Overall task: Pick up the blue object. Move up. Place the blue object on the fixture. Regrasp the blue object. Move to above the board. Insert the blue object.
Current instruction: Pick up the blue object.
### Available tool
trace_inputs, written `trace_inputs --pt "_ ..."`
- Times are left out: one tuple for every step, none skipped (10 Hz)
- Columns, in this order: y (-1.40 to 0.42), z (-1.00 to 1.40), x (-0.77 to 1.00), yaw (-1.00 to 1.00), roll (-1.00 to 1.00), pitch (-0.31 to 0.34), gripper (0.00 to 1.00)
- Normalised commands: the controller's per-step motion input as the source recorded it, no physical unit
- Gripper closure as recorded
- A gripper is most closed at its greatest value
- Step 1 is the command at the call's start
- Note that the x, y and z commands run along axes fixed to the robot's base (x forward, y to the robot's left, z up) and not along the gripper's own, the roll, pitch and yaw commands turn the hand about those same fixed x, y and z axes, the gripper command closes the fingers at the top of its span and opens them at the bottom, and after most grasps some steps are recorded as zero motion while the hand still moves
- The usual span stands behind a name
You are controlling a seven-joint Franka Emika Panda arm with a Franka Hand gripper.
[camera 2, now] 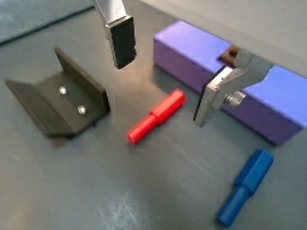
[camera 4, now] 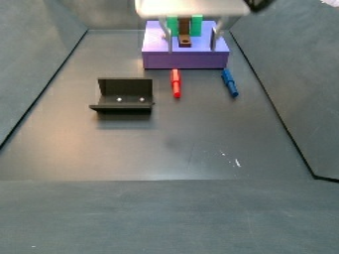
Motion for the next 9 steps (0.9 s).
trace_inputs --pt "-0.15 -0.54 -0.25 0.0 -0.05 -0.044 0.0" --pt "-0.31 -0.45 -0.29 0.06 0.0 0.0 0.0" --pt "-0.34 -0.29 -0.3 0.09 0.04 0.0 0.0" --pt "-0.29 -0.26 -0.3 0.09 0.01 0.0 0.0" --pt "-0.33 -0.19 -0.26 0.09 0.03 0.0 0.0" --pt "-0.22 -0.11 -0.19 0.11 0.0 0.0 0.0" --pt "-0.15 -0.09 -0.23 0.01 0.0 -0.091 0.0" --pt "-0.11 -0.15 -0.27 0.01 0.0 -0.104 0.0" --pt "-0.15 -0.17 -0.3 0.02 0.0 -0.107 0.0"
